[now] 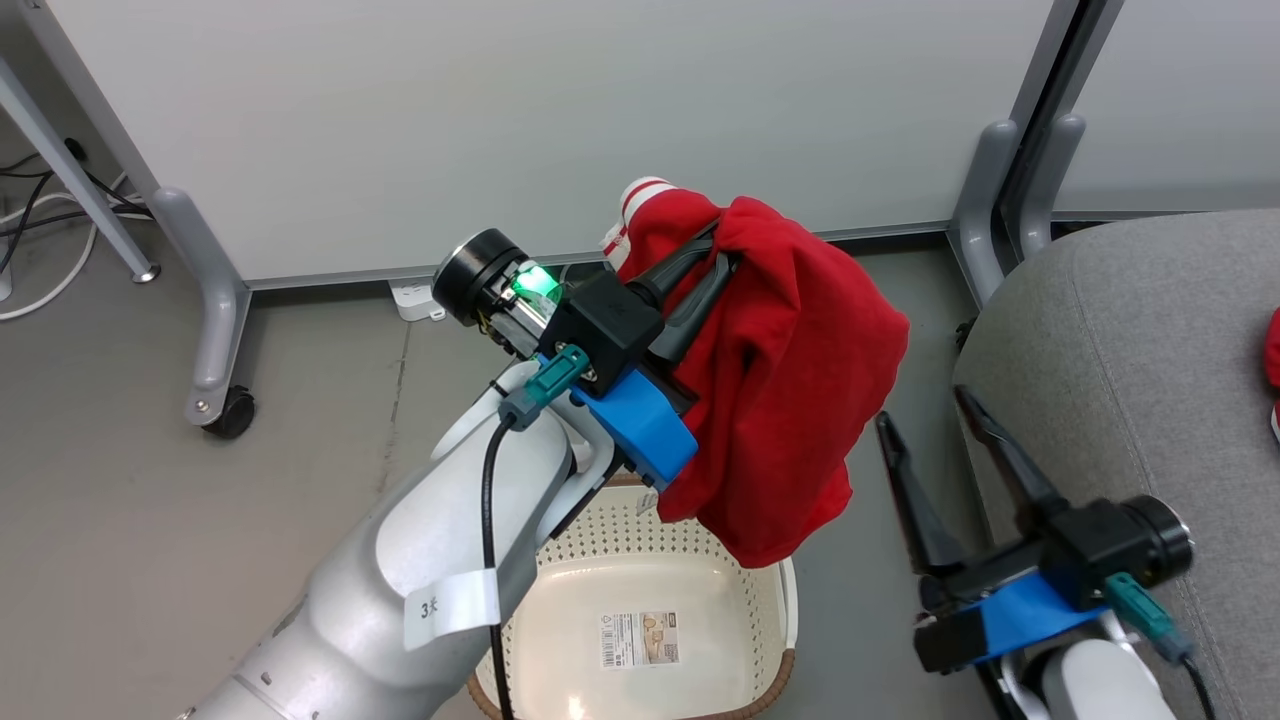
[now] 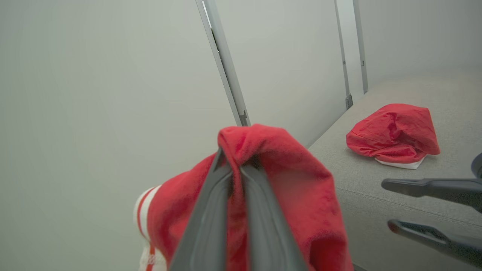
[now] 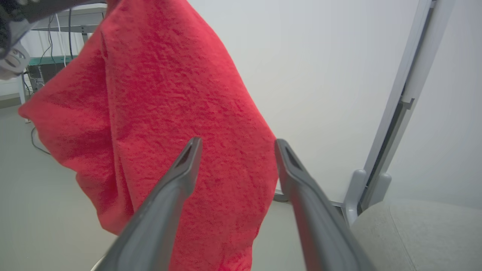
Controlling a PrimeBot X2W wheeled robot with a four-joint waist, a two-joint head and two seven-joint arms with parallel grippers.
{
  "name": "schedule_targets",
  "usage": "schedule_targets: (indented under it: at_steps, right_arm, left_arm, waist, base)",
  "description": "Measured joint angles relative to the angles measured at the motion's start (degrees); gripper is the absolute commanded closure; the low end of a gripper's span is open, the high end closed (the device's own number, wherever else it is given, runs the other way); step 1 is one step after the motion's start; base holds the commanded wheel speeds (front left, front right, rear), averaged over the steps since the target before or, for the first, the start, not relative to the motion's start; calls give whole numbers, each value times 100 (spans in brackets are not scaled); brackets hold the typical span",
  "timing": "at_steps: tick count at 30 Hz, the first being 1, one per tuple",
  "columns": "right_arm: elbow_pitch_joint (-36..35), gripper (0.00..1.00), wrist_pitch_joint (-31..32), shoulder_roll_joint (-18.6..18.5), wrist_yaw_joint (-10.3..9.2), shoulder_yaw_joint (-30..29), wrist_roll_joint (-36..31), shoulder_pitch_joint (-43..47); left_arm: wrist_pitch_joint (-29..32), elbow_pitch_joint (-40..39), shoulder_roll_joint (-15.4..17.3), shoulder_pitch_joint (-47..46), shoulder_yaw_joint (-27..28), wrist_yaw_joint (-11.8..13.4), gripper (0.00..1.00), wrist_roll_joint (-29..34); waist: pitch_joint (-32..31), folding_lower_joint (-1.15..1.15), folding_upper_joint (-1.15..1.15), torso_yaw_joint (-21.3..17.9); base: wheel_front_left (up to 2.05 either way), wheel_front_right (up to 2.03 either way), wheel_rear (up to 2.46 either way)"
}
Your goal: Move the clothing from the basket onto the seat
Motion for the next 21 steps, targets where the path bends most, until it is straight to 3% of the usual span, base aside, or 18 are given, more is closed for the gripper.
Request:
schedule_targets:
  at_steps: [11,21]
  right_arm:
    - [101,0,-1,23,0,1170,116,-633]
    - [636,0,0,111,0,1368,113,-1324]
  left_arm:
    - [0,60,-37,-23,14,0,100,24]
    - [0,56,-124,-154,-65,0,100,31]
  waist:
    - [149,0,0,-16]
    - [323,0,0,93]
  base:
    - [0,0,0]
    - [0,0,0]
